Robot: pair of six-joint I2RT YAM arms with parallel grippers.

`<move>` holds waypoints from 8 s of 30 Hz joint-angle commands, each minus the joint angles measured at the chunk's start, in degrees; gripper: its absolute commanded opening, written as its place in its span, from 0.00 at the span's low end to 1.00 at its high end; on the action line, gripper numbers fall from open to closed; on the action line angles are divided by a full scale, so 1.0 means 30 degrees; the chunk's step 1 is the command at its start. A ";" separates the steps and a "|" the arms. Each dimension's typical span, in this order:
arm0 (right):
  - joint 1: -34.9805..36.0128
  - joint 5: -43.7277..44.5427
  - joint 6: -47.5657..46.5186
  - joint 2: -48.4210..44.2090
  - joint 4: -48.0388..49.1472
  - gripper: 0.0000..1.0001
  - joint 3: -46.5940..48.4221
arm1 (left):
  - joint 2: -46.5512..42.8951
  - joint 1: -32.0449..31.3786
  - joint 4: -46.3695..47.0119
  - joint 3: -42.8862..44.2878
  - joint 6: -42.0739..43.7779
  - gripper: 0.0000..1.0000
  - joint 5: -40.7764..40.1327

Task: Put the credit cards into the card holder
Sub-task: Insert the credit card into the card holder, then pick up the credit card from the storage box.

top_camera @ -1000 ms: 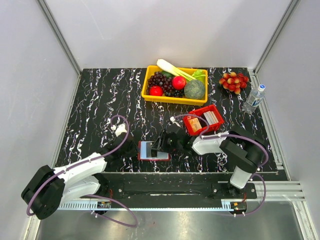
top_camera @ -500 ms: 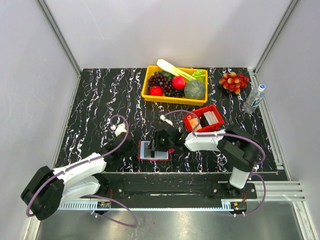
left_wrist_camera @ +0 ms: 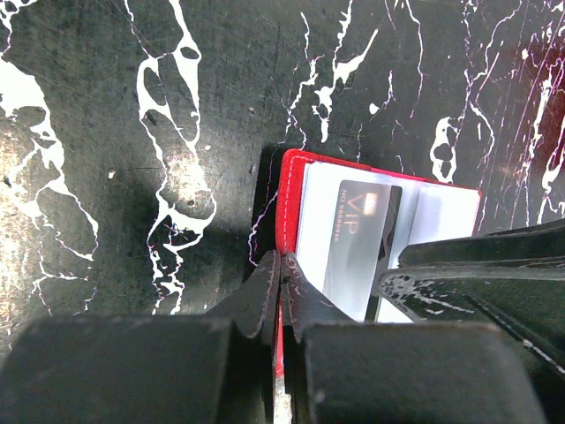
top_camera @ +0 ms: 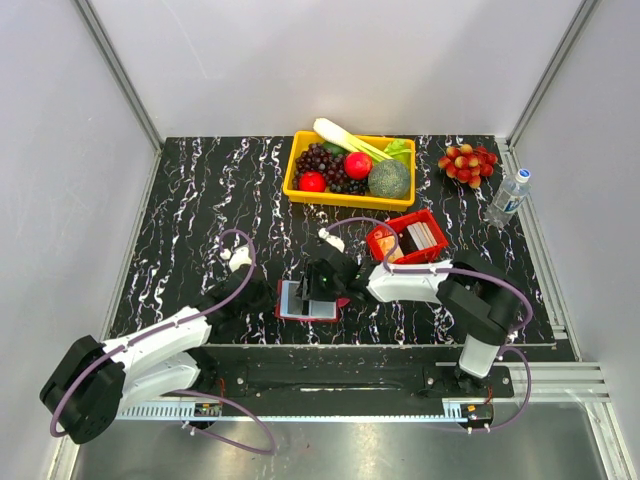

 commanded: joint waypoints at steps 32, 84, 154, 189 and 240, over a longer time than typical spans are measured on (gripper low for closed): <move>0.0025 -0.2821 0.0102 0.0887 0.3453 0.48 -0.0074 | -0.0263 -0.0007 0.0709 0.0358 0.0190 0.00 0.0121; -1.0493 1.0419 -1.4633 -0.0608 -0.9522 0.51 0.4348 | -0.0439 0.0344 0.0533 0.0944 0.1010 0.00 0.0238; -1.0493 1.2472 -1.4488 -0.0019 -0.9347 0.37 0.4232 | -0.0117 0.1018 0.1061 0.0621 0.1186 0.00 0.1087; -1.0493 1.2647 -1.4664 0.0388 -0.8760 0.57 0.3733 | 0.0029 0.1165 0.1149 0.0504 0.1273 0.00 0.1147; -1.0492 0.9102 -1.4341 0.0007 -0.8849 0.12 0.3323 | 0.0059 0.1253 0.1061 0.0650 0.1449 0.00 0.1380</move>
